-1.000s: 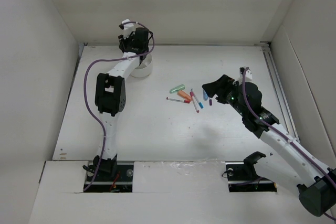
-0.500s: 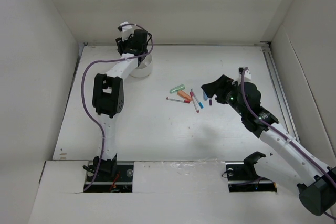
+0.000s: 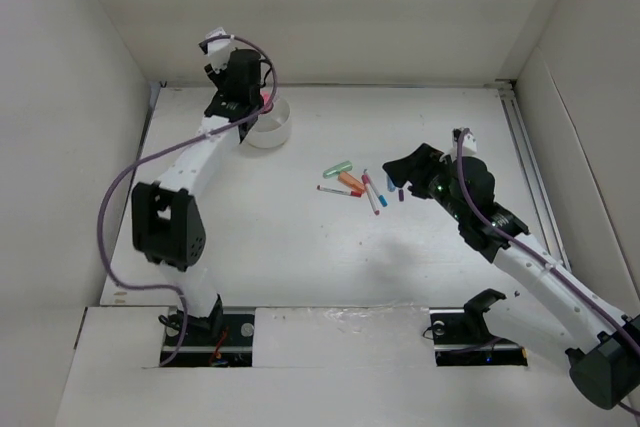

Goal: Sort the stationery into containers
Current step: Place the stationery into the container, then grab a piece of stationery with the left arm

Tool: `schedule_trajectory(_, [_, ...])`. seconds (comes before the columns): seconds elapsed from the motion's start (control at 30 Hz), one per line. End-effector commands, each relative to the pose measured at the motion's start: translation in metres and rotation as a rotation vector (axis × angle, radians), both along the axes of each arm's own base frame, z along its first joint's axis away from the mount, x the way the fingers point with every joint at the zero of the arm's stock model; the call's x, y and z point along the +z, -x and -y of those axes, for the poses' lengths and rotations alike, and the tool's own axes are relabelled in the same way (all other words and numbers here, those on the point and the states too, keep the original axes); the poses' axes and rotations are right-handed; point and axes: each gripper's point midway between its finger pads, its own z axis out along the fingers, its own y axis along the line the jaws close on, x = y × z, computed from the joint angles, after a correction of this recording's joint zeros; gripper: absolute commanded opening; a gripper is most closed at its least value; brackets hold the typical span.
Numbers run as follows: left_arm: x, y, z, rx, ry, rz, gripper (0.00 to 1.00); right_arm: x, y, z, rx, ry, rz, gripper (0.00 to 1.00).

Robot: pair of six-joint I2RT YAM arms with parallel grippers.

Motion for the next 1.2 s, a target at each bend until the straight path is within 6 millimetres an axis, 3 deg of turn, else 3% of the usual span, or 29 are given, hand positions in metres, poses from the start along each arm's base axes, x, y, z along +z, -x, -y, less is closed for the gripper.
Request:
schedule_trajectory(0.0, [0.079,0.036,0.062,-0.185,0.158,0.234,0.32,0.039,-0.005,-0.001,-0.016,-0.038,0.104,0.73])
schedule_trajectory(0.03, [0.059,0.047,0.073,-0.206,0.147,0.197,0.34,0.039,-0.006,0.001,-0.025,-0.037,0.104,0.67])
schedule_trajectory(0.07, [0.053,0.055,0.085,-0.232,0.157,0.187,0.34,0.042,-0.005,0.002,-0.025,-0.042,0.114,0.61])
schedule_trajectory(0.1, [0.054,0.064,0.102,-0.29,0.173,0.193,0.35,0.042,-0.006,0.004,-0.037,-0.04,0.115,0.42])
schedule_trajectory(0.13, [0.025,0.078,0.13,-0.365,0.172,0.13,0.36,0.045,-0.006,0.006,-0.051,-0.043,0.124,0.31])
schedule_trajectory(0.2, [-0.002,0.094,0.162,-0.468,0.183,0.071,0.36,0.043,-0.004,0.007,-0.062,-0.049,0.12,0.1])
schedule_trajectory(0.23, [-0.019,0.108,0.191,-0.562,0.188,0.023,0.36,0.043,-0.005,0.009,-0.074,-0.047,0.121,0.05])
schedule_trajectory(0.3, [-0.054,0.12,0.213,-0.643,0.167,-0.059,0.35,0.043,-0.007,0.013,-0.1,-0.051,0.12,0.01])
schedule_trajectory(0.33, [-0.086,0.127,0.22,-0.667,0.142,-0.154,0.34,0.043,-0.009,0.015,-0.113,-0.049,0.121,0.01])
schedule_trajectory(0.47, [-0.136,0.142,0.243,-0.819,0.098,-0.294,0.29,0.041,-0.009,0.017,-0.124,-0.042,0.114,0.01])
schedule_trajectory(0.5, [-0.134,0.143,0.248,-0.86,0.099,-0.29,0.26,0.041,-0.009,0.017,-0.124,-0.042,0.114,0.01])
schedule_trajectory(0.6, [-0.155,0.158,0.266,-0.951,0.075,-0.329,0.25,0.038,-0.011,0.018,-0.134,-0.035,0.108,0.03])
schedule_trajectory(0.7, [-0.173,0.163,0.269,-0.936,0.102,-0.375,0.28,0.038,-0.012,0.019,-0.146,-0.033,0.109,0.06])
schedule_trajectory(0.77, [-0.176,0.157,0.269,-0.887,0.119,-0.377,0.28,0.036,-0.012,0.02,-0.146,-0.028,0.102,0.11])
schedule_trajectory(0.87, [-0.185,0.152,0.255,-0.792,0.112,-0.382,0.31,0.033,-0.013,0.019,-0.146,-0.022,0.094,0.27])
schedule_trajectory(0.93, [-0.179,0.147,0.255,-0.785,0.092,-0.358,0.31,0.033,-0.013,0.019,-0.146,-0.022,0.094,0.38])
schedule_trajectory(1.03, [-0.175,0.135,0.261,-0.824,0.011,-0.365,0.34,0.03,-0.013,0.017,-0.135,-0.019,0.085,0.46])
schedule_trajectory(1.1, [-0.159,0.126,0.279,-0.899,-0.005,-0.331,0.34,0.03,-0.012,0.014,-0.122,-0.022,0.084,0.48])
schedule_trajectory(1.17, [-0.169,0.124,0.284,-0.959,-0.076,-0.367,0.34,0.03,-0.012,0.014,-0.122,-0.022,0.084,0.49])
